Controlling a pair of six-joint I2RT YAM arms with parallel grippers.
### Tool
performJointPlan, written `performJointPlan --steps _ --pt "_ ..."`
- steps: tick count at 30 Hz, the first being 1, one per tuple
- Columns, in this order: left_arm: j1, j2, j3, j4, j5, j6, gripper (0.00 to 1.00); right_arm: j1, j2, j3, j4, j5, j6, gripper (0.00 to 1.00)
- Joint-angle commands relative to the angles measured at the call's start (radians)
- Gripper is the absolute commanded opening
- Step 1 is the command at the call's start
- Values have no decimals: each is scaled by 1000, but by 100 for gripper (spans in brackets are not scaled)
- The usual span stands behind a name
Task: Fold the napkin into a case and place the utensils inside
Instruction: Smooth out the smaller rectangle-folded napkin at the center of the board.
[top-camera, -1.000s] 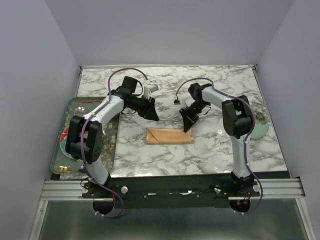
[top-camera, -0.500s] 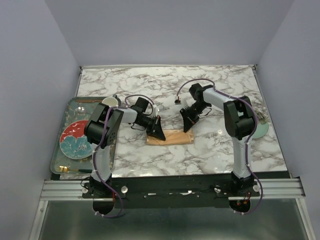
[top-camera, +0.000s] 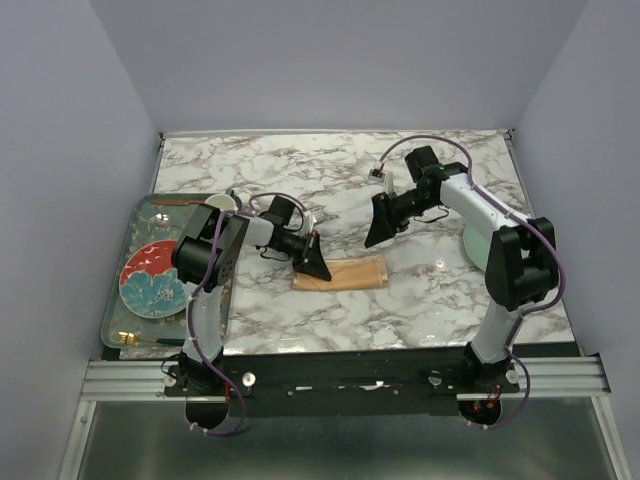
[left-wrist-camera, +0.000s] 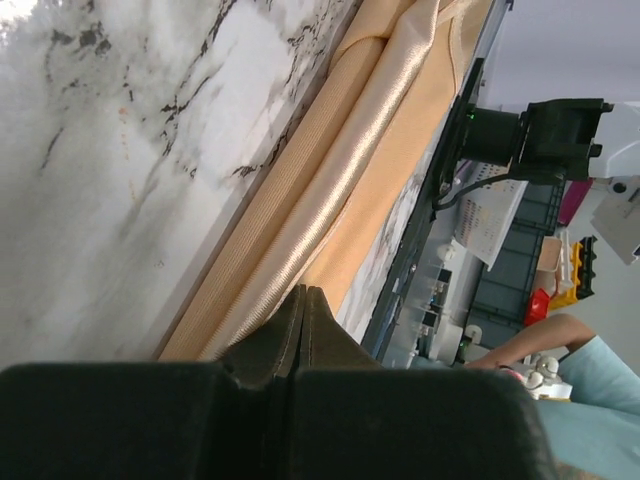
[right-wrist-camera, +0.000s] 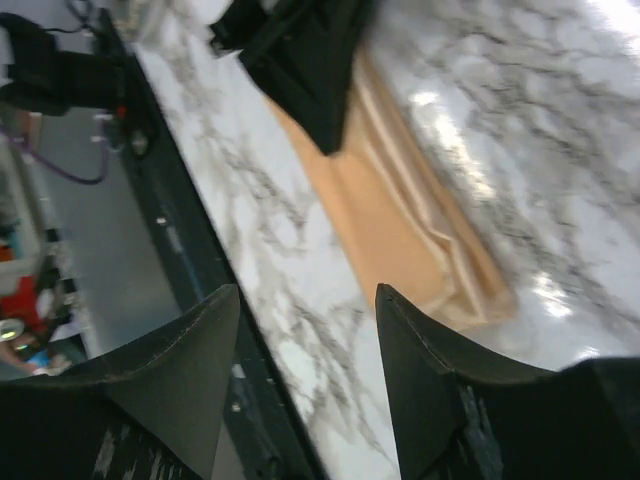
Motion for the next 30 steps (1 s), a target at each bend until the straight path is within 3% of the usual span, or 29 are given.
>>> performJointPlan --steps 1,6,12,22,30 --pt "5 55 5 1 -50 10 1 37 10 -161 166 -291 247 63" --pt "8 63 6 -4 -47 6 0 100 13 -296 438 -338 483 61" --pt "14 78 5 -2 -46 -1 0 128 112 -337 580 -253 563 54" --pt "51 89 9 -21 -43 39 0 116 224 -422 577 -56 538 33" --pt "35 -129 -21 -82 107 138 15 108 235 -428 571 4 535 25"
